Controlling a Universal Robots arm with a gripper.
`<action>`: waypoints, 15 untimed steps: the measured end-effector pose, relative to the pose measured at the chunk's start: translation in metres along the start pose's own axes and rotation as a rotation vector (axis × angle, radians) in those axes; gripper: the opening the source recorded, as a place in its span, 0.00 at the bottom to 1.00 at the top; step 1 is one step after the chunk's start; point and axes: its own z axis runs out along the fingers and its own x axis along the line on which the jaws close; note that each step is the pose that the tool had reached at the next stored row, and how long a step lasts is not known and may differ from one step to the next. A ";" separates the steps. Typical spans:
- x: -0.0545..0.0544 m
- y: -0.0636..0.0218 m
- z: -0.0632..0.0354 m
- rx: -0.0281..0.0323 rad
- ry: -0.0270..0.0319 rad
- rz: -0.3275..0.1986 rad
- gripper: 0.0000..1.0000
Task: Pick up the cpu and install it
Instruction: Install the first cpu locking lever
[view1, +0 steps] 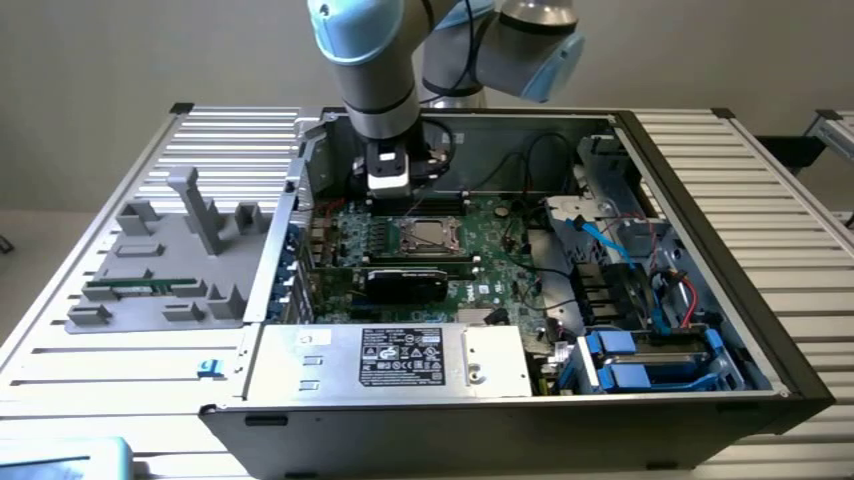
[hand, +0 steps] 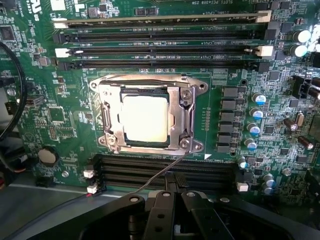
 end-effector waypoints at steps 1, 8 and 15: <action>0.000 0.0002 0.0007 -0.0009 0.0024 0.007 0.11; -0.003 0.0006 0.0011 -0.0027 0.0103 0.028 0.11; -0.007 0.0015 0.0028 -0.0027 0.0278 0.084 0.11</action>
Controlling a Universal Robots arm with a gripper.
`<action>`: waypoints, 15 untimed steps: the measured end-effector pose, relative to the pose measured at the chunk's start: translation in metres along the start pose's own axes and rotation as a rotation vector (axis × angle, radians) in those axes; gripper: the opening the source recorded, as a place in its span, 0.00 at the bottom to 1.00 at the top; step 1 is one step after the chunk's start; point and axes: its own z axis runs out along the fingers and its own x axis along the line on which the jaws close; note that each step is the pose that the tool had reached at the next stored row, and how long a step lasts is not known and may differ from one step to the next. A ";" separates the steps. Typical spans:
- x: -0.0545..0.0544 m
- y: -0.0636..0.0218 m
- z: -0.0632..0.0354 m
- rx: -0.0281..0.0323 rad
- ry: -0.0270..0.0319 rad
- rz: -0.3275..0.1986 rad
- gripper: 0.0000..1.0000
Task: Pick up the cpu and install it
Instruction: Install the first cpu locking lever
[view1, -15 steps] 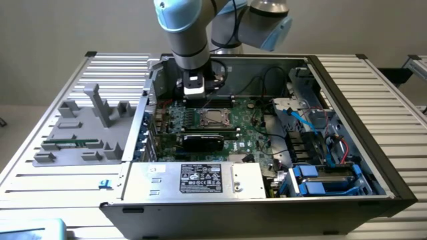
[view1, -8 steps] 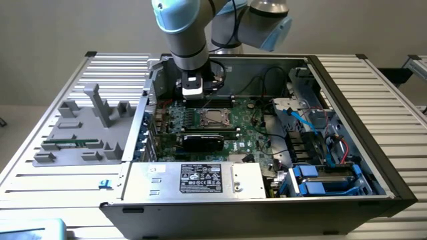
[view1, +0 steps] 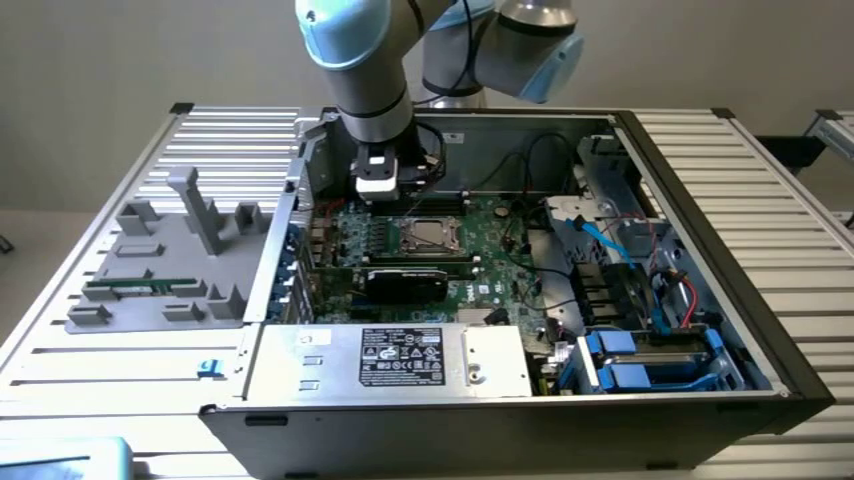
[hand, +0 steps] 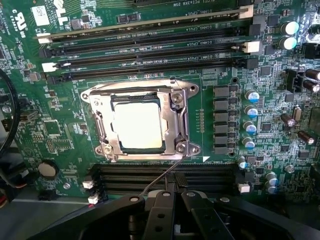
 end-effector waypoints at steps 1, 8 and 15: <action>-0.001 0.0002 0.0002 0.0020 0.0018 0.007 0.11; -0.004 0.0013 0.0024 -0.0009 0.0189 0.058 0.11; -0.009 0.0024 0.0040 -0.0047 0.0289 0.088 0.11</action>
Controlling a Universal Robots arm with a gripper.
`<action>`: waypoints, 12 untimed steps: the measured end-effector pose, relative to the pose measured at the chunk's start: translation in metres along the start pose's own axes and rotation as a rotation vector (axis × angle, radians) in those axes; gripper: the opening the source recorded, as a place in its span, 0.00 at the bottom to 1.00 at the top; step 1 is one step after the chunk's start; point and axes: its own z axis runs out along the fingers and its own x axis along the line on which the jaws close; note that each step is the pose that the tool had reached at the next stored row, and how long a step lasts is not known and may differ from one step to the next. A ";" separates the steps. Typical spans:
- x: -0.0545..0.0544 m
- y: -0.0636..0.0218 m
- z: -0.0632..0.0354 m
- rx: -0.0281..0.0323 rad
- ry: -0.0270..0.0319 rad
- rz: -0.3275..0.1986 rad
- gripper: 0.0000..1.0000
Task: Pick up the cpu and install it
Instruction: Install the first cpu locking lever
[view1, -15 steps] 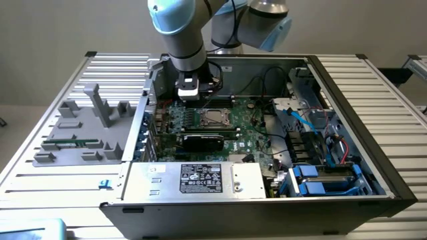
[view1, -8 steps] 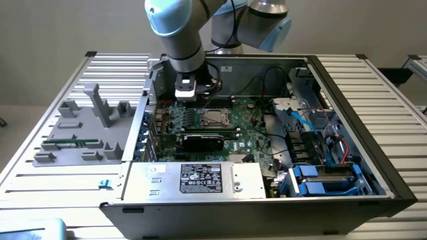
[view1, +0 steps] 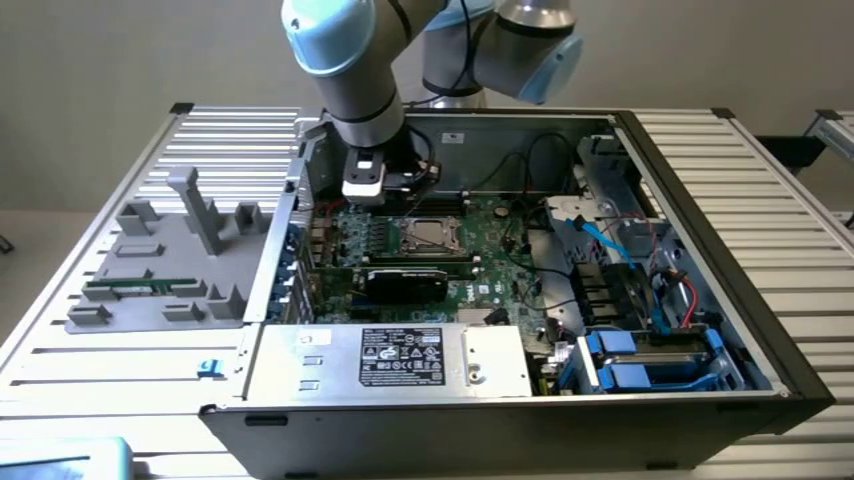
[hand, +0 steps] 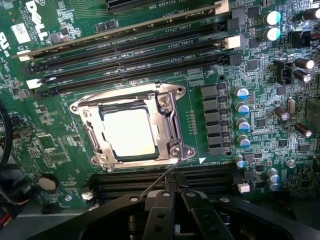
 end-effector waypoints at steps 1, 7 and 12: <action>-0.001 0.0003 0.0000 0.0019 0.0006 0.003 0.11; -0.002 0.0006 0.0003 0.0103 0.0009 0.010 0.11; -0.004 0.0016 0.0014 0.0182 0.0052 0.010 0.11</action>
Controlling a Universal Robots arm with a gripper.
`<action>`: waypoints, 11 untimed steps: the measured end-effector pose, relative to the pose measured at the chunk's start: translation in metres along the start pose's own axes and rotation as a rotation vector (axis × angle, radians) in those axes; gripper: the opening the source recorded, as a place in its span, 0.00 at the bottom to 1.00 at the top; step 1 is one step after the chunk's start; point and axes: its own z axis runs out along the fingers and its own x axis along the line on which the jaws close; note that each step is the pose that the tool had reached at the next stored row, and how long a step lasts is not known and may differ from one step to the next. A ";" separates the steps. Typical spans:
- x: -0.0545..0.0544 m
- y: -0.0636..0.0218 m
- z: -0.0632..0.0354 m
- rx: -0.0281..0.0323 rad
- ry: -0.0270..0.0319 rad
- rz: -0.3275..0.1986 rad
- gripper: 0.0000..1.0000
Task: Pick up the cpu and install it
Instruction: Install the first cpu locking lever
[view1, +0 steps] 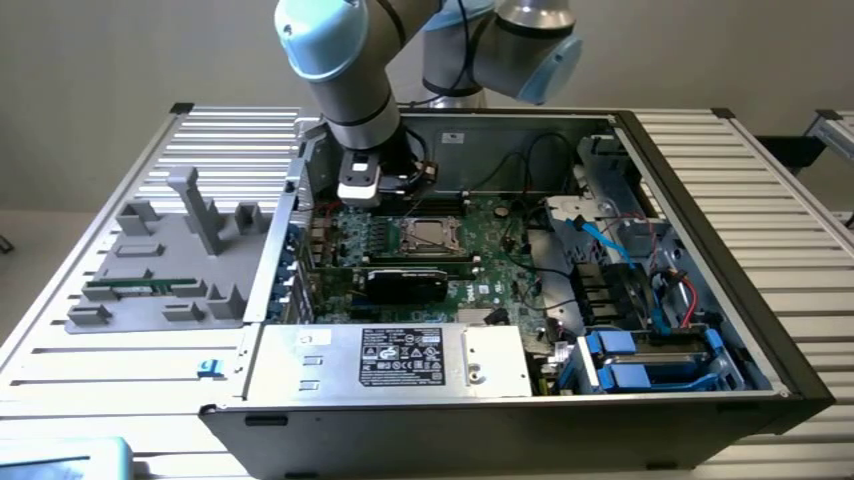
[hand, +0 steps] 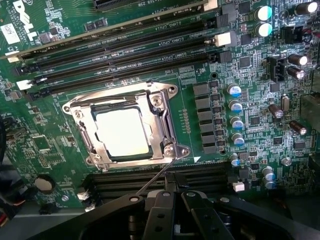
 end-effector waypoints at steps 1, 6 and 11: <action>0.000 0.0000 0.0001 0.0018 0.0000 0.000 0.11; 0.000 0.0002 0.0006 0.0041 0.0048 -0.001 0.11; 0.000 0.0006 0.0016 0.0047 0.0092 -0.002 0.11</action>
